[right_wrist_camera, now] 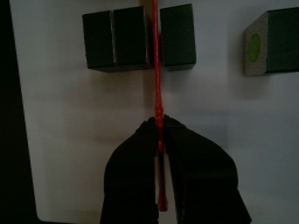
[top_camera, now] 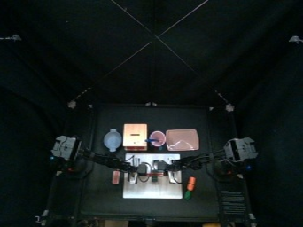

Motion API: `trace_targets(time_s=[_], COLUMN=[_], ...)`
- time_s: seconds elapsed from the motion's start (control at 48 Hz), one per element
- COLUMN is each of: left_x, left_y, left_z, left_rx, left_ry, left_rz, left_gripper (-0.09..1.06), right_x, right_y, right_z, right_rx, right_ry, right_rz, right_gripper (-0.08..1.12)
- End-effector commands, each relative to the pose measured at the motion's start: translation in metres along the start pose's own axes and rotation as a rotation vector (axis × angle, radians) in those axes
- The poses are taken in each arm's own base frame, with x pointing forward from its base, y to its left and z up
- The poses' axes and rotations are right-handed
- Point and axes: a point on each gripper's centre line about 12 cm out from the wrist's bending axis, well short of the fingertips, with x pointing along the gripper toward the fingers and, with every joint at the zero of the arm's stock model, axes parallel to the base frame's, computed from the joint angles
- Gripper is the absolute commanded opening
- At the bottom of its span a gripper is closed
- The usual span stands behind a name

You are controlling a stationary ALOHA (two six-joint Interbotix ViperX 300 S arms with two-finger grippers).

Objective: Cut the sushi into 4 pieces with the knife
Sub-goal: Cut the sushi into 4 pieces

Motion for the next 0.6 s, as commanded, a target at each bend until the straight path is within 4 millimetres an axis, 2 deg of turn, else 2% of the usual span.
trace_targets(time_s=[0.021,0.604], left_x=[0.000,-0.005], left_y=[0.008,0.028], left_z=[-0.005,0.000], left_rx=[0.003,0.040], left_ry=[0.019,0.003], left_rz=[0.013,0.045], left_gripper=[0.35,0.35], right_x=[-0.003,-0.010], right_y=[-0.003,-0.020], right_z=[-0.001,0.005], right_rx=[-0.006,0.017], right_ry=[-0.001,-0.025], right_rz=[-0.006,-0.034], right_gripper=[0.15,0.15])
